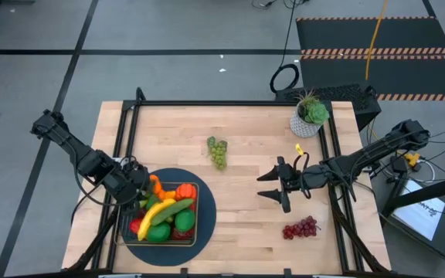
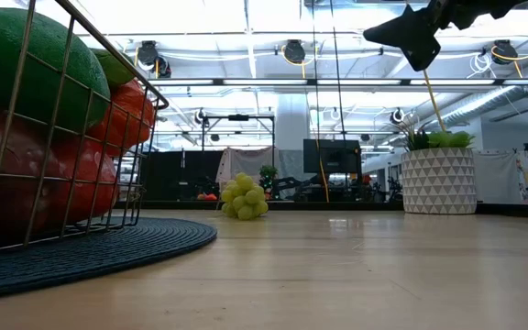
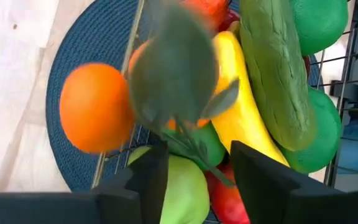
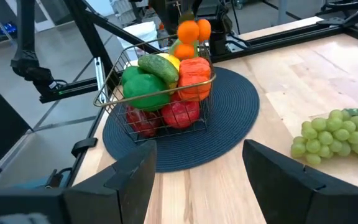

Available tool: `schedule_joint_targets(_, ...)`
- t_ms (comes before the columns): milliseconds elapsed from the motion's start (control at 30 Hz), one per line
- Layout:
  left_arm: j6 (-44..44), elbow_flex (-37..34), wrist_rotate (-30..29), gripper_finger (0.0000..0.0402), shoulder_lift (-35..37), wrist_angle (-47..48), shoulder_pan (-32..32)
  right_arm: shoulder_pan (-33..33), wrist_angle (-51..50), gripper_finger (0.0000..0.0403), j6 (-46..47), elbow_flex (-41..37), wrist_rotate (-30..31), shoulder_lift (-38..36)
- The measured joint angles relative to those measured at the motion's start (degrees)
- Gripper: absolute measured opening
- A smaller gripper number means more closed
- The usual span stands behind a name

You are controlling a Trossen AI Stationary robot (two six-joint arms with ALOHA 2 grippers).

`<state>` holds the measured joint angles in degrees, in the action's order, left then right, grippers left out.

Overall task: Build produce basket
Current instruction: Put the tangerines into the gold wire basket

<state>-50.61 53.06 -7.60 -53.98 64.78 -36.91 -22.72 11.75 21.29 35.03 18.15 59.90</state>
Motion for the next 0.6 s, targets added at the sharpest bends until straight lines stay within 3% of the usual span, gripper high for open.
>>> schedule_joint_targets(233, 0.54, 0.8, 6.67, 0.018, 0.02, 0.07, -0.94, 0.0, -0.02, 0.0233, 0.39, 0.0, 0.0, 0.0)
schedule_joint_targets(333, 1.94, 2.71, 6.12, 0.0166, 0.04, 1.77, -1.14, 0.0, 0.18, 0.0233, 0.48, -0.43, 0.02, 0.0)
schedule_joint_targets(433, 4.35, 4.46, 0.76, 0.0149, 0.04, 2.11, -1.14, 0.16, 0.42, 0.0233, 0.49, -1.45, 1.37, 0.02)
schedule_joint_targets(600, 5.25, 3.58, -14.61, 0.0135, 0.04, 2.31, -1.07, 0.2, 0.46, 0.0233, 0.94, -2.73, 4.28, 0.04)
